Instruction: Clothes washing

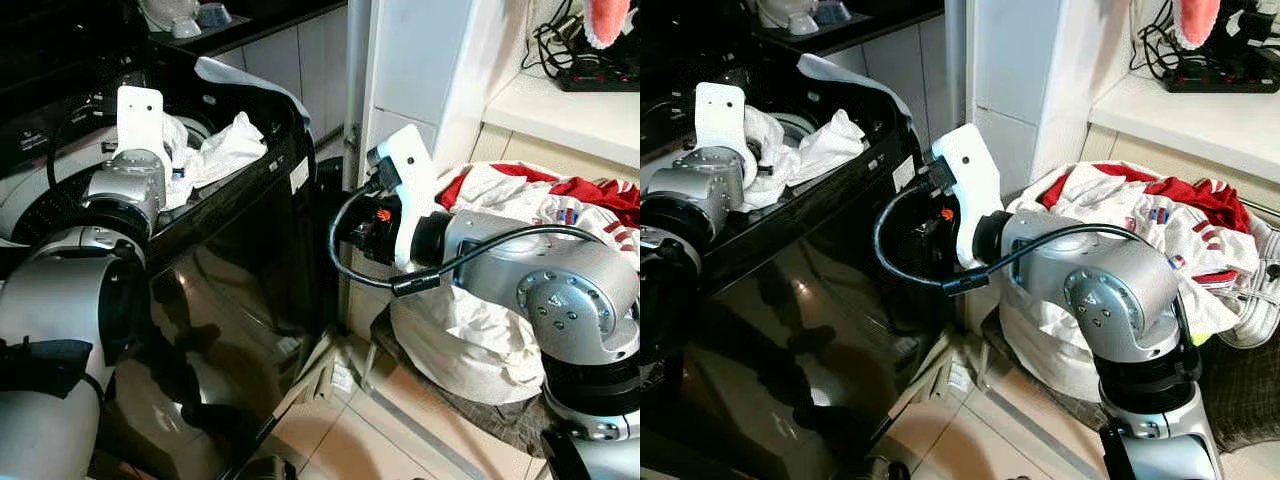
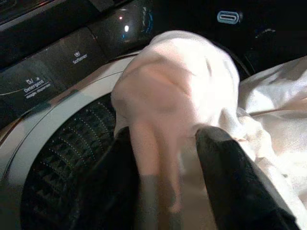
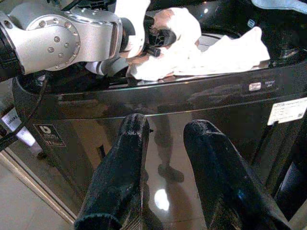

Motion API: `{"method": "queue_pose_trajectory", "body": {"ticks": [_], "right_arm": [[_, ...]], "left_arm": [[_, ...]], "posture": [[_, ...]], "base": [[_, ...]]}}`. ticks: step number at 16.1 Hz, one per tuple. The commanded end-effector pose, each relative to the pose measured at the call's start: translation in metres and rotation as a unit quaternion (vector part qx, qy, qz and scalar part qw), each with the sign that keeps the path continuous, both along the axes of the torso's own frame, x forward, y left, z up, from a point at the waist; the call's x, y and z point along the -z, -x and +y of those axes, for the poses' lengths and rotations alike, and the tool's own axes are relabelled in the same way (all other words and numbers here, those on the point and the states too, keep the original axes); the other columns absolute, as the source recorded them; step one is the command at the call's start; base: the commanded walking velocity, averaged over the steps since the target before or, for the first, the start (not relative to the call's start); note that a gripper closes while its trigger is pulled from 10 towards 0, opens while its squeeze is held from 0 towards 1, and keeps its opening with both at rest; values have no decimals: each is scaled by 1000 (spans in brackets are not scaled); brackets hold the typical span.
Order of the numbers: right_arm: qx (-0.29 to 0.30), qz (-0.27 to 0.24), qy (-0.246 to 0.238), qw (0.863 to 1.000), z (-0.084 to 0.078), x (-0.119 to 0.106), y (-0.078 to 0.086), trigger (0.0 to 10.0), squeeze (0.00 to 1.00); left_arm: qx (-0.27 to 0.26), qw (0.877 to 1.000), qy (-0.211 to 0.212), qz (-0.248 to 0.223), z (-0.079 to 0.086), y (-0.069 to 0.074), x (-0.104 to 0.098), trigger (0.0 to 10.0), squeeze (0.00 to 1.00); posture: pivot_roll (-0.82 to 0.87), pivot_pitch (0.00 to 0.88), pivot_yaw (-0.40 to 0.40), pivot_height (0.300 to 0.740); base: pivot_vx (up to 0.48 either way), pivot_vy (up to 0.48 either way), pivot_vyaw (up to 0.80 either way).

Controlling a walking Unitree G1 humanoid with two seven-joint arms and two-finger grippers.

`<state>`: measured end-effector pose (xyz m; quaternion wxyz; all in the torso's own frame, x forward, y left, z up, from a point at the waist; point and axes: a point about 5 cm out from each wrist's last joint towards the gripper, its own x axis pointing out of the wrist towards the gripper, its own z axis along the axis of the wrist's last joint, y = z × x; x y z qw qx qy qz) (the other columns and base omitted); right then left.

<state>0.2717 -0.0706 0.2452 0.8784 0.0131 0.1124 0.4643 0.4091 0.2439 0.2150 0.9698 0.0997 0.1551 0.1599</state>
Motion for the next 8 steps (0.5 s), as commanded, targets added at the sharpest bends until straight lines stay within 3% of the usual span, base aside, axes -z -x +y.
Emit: {"method": "queue_pose_trajectory", "body": {"ticks": [1,6,8], "right_arm": [[-8,-12,5,1000,2,-4,1,10000,0],[18,-24,7,1000,-5,-7,-7,10000,0],[54,-34,6,998,-11,-8,-13,10000,0]], "left_arm": [[-10,1000,-6,-14,5,0,-7,10000,1000],[-22,999,-14,-29,6,-1,-12,10000,1000],[-14,997,13,-77,-1,-4,-20,10000,1000]], "posture": [[-62,0,66,740],[-64,0,69,740],[-64,0,70,740]], "base": [[0,0,0],[0,0,0],[0,0,0]]}}
